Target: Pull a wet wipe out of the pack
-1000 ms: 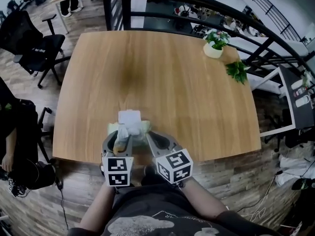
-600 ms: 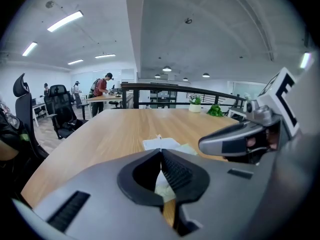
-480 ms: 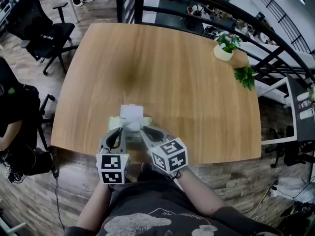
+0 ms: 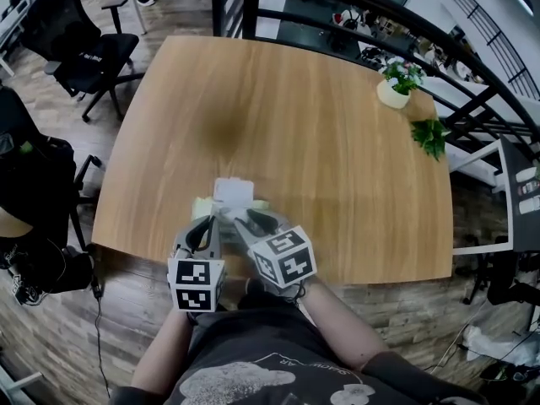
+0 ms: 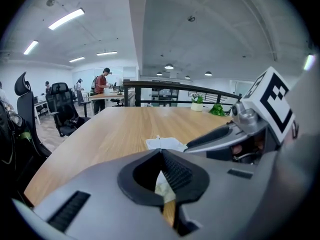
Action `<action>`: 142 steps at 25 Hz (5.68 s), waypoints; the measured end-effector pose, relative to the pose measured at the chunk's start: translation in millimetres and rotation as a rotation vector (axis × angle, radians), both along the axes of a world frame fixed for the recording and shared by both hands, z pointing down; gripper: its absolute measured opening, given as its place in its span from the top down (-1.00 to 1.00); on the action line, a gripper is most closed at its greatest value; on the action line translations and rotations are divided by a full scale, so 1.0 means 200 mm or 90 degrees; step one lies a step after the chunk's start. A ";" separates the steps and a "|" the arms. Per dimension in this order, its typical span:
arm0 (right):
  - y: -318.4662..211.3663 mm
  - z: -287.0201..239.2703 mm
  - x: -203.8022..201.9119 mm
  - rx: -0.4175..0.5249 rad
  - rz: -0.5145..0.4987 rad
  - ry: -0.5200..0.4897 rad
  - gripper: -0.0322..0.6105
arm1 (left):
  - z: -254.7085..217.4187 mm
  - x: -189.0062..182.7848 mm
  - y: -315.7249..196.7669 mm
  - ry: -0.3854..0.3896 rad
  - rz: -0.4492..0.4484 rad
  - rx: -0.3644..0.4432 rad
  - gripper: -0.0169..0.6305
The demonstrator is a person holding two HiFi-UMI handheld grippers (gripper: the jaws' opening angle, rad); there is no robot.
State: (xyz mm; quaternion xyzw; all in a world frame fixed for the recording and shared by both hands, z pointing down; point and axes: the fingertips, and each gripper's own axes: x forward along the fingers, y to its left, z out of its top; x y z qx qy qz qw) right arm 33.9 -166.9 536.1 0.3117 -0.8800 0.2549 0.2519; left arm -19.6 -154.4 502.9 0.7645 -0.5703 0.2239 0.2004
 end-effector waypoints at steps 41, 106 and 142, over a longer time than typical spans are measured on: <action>0.04 -0.02 0.13 0.131 -0.026 0.146 0.79 | 0.01 -0.02 0.02 0.010 -0.010 -0.019 0.90; 0.10 -0.28 0.59 0.197 0.277 0.161 0.79 | 0.02 -0.05 0.04 0.038 0.153 -0.038 0.90; 0.77 -0.61 0.12 0.242 0.624 0.244 0.79 | -0.28 -0.61 0.23 0.143 0.397 0.019 0.90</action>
